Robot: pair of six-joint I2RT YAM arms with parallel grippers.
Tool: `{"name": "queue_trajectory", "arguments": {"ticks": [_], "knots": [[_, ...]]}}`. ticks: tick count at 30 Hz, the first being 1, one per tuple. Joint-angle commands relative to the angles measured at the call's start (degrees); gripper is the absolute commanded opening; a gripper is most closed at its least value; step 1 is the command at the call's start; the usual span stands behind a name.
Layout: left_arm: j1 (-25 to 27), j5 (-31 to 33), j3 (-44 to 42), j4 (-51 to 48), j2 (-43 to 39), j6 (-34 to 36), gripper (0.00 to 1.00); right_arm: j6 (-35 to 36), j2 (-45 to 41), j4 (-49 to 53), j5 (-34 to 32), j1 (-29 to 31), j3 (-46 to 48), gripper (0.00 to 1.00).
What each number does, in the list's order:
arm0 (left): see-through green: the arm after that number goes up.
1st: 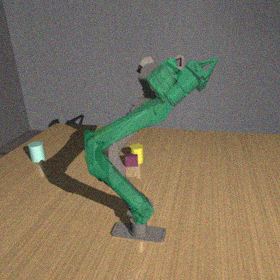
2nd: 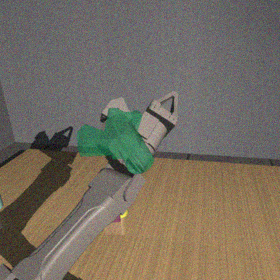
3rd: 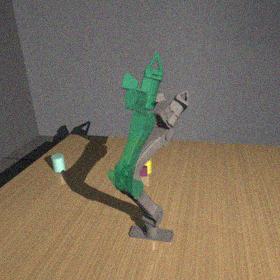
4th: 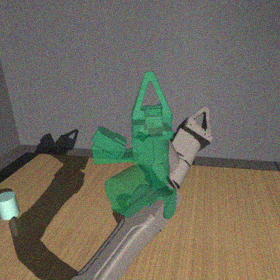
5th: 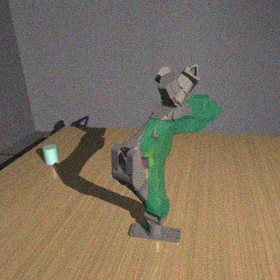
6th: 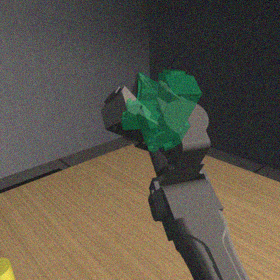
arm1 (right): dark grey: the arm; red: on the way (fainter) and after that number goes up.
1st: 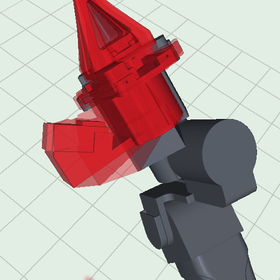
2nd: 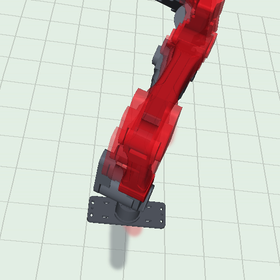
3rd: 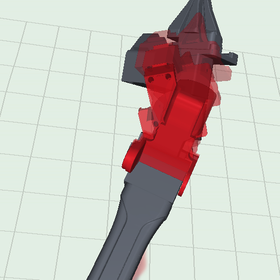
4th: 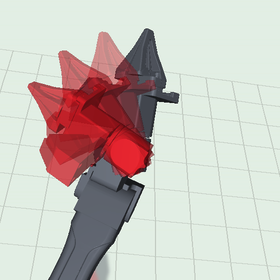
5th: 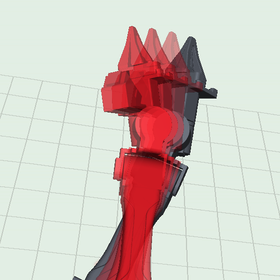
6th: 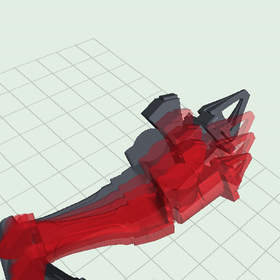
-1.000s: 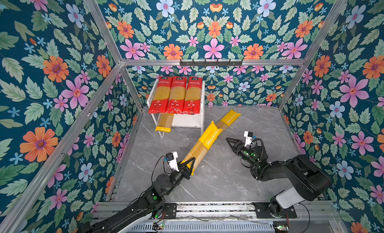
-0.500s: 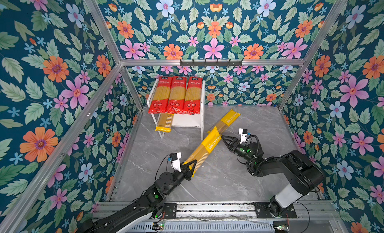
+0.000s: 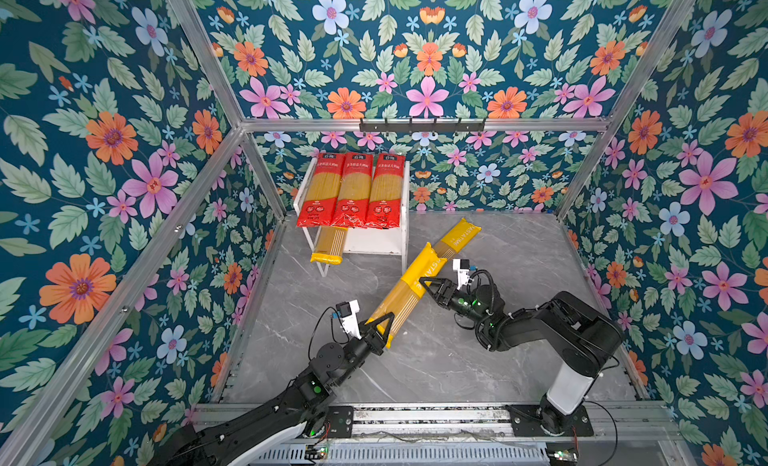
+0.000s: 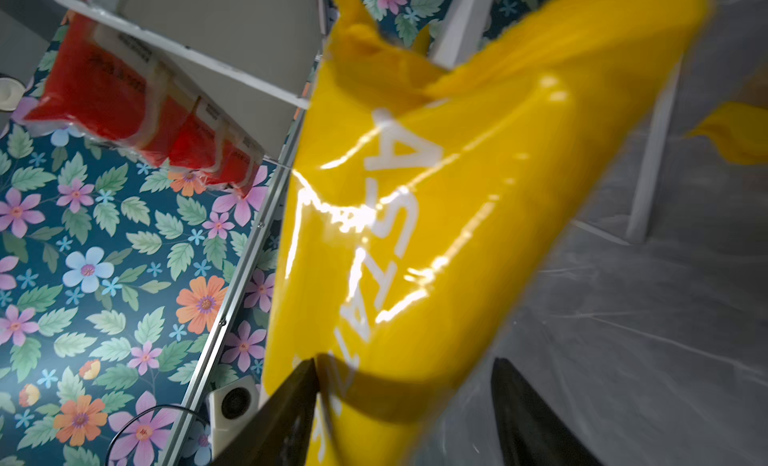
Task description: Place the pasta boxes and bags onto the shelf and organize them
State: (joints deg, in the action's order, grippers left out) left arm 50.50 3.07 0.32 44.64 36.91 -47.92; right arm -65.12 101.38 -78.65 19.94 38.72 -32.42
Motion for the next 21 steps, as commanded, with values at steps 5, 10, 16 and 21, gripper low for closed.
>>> {"name": "queue_trajectory", "arguments": {"ticks": [5, 10, 16, 21], "knots": [[-0.1, -5.2, -3.6, 12.6, 4.7, -0.3, 0.02, 4.3, 0.7, -3.0, -3.6, 4.3, -2.5, 0.48], [-0.2, -6.4, -2.9, 15.7, 9.0, -1.7, 0.25, 5.3, -1.7, -3.0, -7.3, 4.3, -2.4, 0.27], [-0.4, -4.0, -3.4, 10.0, 3.7, -2.1, 0.68, 8.0, -4.1, -2.9, -3.8, 3.8, -2.7, 0.09], [-1.0, -0.8, -1.2, -8.1, -9.3, 0.8, 0.83, 10.4, -4.4, -2.9, 0.8, 3.7, -3.0, 0.0]]}}
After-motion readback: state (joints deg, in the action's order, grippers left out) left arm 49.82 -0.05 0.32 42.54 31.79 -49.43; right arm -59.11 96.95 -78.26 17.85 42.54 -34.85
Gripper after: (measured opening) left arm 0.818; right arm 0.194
